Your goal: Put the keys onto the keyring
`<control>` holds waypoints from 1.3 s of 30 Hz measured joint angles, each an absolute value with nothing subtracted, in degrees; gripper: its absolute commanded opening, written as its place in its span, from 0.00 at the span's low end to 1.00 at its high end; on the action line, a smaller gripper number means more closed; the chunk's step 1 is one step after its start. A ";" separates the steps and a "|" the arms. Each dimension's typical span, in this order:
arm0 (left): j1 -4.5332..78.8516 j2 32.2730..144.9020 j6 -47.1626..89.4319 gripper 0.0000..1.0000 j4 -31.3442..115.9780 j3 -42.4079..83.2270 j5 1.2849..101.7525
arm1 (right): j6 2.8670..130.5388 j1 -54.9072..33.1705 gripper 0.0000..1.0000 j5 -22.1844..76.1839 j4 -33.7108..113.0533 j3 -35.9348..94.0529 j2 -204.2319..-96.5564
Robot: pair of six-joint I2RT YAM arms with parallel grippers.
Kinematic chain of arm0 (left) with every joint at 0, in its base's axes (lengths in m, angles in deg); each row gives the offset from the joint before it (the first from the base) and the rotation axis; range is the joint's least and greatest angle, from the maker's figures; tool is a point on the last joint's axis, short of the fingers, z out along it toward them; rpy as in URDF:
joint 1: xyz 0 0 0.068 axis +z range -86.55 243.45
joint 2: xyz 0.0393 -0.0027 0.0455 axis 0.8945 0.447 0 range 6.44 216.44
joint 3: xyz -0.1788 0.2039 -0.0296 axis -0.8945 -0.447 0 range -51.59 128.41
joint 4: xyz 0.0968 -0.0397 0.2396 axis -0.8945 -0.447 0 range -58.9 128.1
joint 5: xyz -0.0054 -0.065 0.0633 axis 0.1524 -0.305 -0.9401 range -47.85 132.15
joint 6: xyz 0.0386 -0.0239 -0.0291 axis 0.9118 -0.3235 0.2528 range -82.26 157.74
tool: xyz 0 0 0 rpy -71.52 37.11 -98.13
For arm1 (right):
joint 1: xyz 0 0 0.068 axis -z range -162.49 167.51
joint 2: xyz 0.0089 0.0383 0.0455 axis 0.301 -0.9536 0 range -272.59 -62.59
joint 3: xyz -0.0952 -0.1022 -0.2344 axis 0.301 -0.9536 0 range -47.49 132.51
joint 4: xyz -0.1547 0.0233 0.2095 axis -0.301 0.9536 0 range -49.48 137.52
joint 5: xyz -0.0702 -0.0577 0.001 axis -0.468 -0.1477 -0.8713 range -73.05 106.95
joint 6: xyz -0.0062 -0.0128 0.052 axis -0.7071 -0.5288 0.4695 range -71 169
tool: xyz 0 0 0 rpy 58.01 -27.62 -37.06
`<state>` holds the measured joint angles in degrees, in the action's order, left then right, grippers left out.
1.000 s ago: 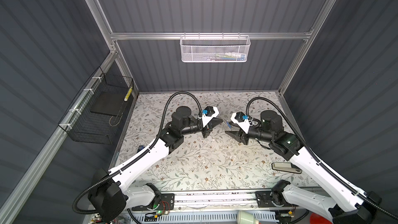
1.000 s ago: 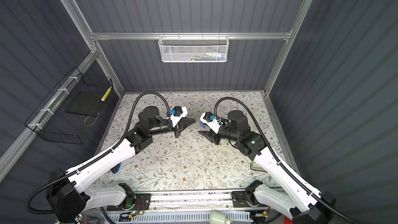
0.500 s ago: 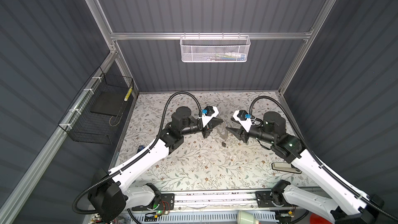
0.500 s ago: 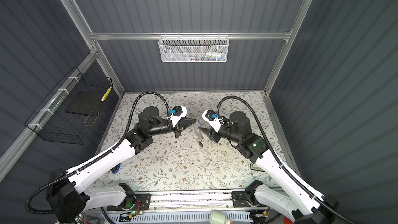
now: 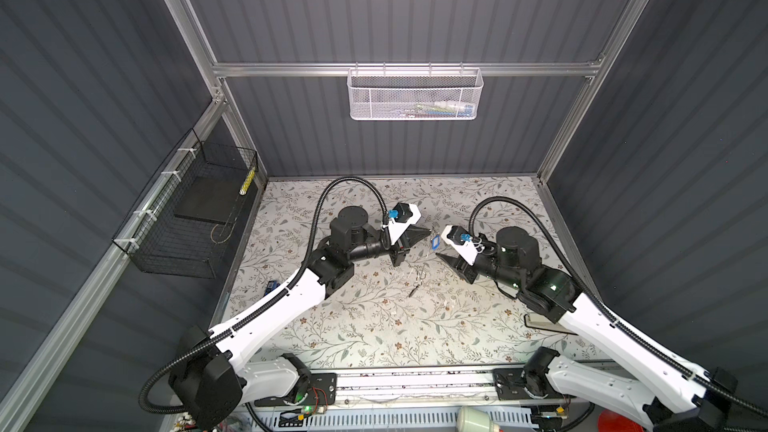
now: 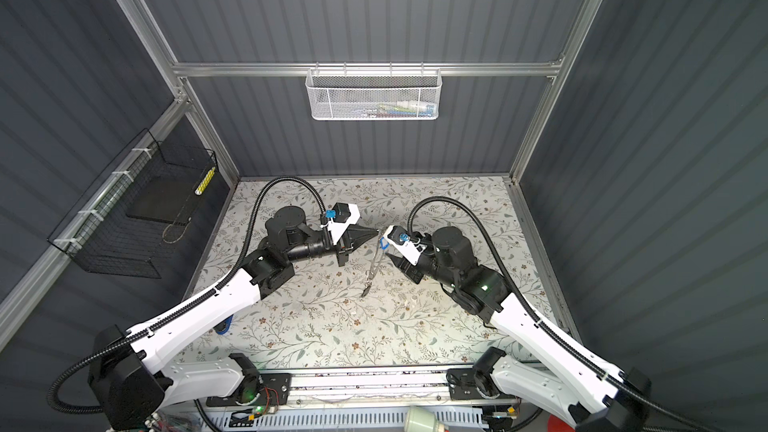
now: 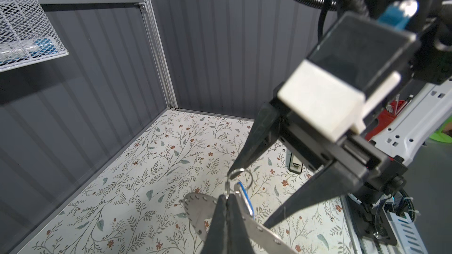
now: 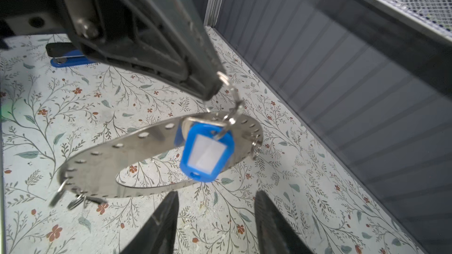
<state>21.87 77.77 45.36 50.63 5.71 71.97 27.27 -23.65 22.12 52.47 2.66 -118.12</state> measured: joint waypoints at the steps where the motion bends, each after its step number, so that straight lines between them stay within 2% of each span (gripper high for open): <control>1: 21.87 77.67 44.81 0.00 51.11 5.60 71.69 | 27.29 -24.22 0.52 20.96 52.05 2.66 -118.62; 21: 20.77 77.27 38.52 0.00 55.20 3.94 66.51 | 28.27 -30.08 0.54 6.77 36.75 1.45 -122.45; 29: 20.73 77.27 38.50 0.00 55.90 3.87 65.68 | 29.15 -30.69 0.46 -0.48 31.51 -1.61 -120.59; 39: 20.73 77.27 38.30 0.00 55.88 3.83 65.68 | 28.82 -31.00 0.34 1.79 28.93 -2.37 -119.74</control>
<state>20.73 77.27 38.30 55.88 3.83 65.68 28.82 -31.00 1.79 28.93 -2.37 -119.74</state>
